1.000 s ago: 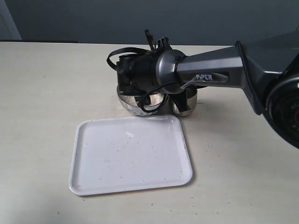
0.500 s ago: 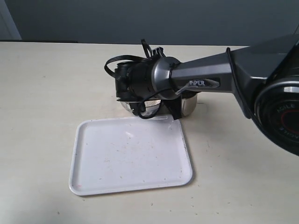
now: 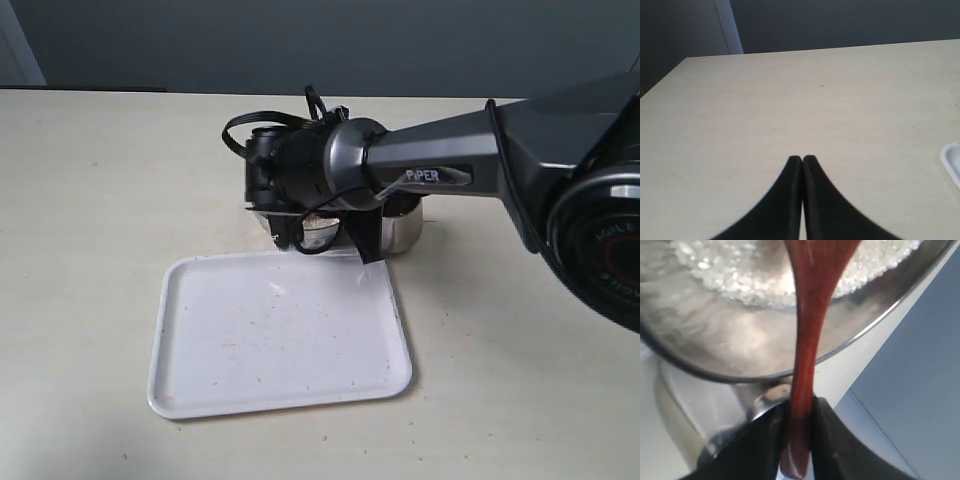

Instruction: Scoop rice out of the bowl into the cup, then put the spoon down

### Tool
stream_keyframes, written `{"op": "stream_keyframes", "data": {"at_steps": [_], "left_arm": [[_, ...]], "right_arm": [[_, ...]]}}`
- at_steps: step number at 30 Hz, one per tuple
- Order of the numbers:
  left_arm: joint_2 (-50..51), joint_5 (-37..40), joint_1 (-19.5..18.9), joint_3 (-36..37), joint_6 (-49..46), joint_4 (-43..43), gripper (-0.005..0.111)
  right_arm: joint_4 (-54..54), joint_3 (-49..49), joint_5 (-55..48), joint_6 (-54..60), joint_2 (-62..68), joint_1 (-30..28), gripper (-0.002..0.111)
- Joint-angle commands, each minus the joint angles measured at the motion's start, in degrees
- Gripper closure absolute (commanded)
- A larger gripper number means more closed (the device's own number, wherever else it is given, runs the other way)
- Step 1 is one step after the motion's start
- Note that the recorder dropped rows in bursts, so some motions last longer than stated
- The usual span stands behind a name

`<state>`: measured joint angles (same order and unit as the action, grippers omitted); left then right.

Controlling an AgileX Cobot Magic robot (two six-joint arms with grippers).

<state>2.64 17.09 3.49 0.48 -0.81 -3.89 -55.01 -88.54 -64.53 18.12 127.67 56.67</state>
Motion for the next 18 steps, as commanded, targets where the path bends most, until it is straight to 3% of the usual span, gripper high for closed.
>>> {"op": "stream_keyframes", "data": {"at_steps": [1,18], "left_arm": [[0.06,-0.58,0.1,-0.48,0.26,-0.1,0.106],[0.06,-0.58,0.1,-0.48,0.26,-0.1,0.106]], "right_arm": [[5.66,0.08,-1.46,0.37,-0.06,-0.99,0.109],[11.88,0.08,-1.12,0.27,-4.1,-3.09,0.109]]}}
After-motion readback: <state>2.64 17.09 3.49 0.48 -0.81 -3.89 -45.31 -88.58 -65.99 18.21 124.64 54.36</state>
